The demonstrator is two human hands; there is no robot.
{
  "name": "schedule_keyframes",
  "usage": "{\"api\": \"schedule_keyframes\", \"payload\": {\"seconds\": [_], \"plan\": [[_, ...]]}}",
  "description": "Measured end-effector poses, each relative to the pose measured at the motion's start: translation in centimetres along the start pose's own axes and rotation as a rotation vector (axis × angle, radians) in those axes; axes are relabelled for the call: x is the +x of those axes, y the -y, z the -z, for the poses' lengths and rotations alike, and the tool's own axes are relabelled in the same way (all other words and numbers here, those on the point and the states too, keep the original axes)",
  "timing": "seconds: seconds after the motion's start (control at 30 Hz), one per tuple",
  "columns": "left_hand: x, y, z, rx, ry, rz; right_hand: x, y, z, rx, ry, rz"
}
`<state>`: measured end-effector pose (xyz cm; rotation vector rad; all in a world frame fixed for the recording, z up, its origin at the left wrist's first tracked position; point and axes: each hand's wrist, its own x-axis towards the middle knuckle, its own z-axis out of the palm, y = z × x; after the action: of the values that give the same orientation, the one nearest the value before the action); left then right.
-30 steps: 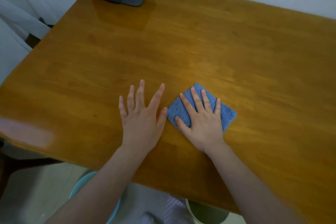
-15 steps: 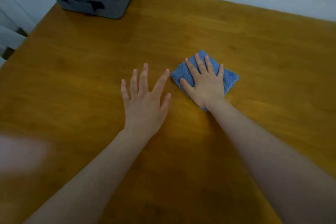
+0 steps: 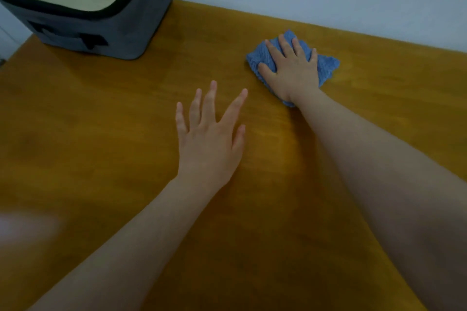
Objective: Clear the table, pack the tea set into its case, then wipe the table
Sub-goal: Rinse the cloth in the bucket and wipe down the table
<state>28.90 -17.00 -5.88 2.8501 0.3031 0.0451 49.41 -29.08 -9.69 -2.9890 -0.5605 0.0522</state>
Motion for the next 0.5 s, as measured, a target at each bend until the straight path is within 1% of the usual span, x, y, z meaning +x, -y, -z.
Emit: {"api": "schedule_keyframes", "payload": {"seconds": [0.1,0.2,0.3,0.5], "plan": [[1.2,-0.6,-0.7,0.030,-0.012,-0.041,3.1,-0.6,0.0,0.003,-0.003,0.002],[1.9,-1.4,-0.9,0.014,-0.001,-0.039,5.1,-1.1,0.1,0.015,-0.010,0.011],[2.1,-2.4,-1.2,-0.025,-0.014,-0.027,6.3,-1.5,0.3,0.013,-0.018,0.027],[2.5,-4.1,-1.6,-0.016,-0.012,-0.016,6.5,-2.8,0.6,0.020,-0.008,0.100]]}}
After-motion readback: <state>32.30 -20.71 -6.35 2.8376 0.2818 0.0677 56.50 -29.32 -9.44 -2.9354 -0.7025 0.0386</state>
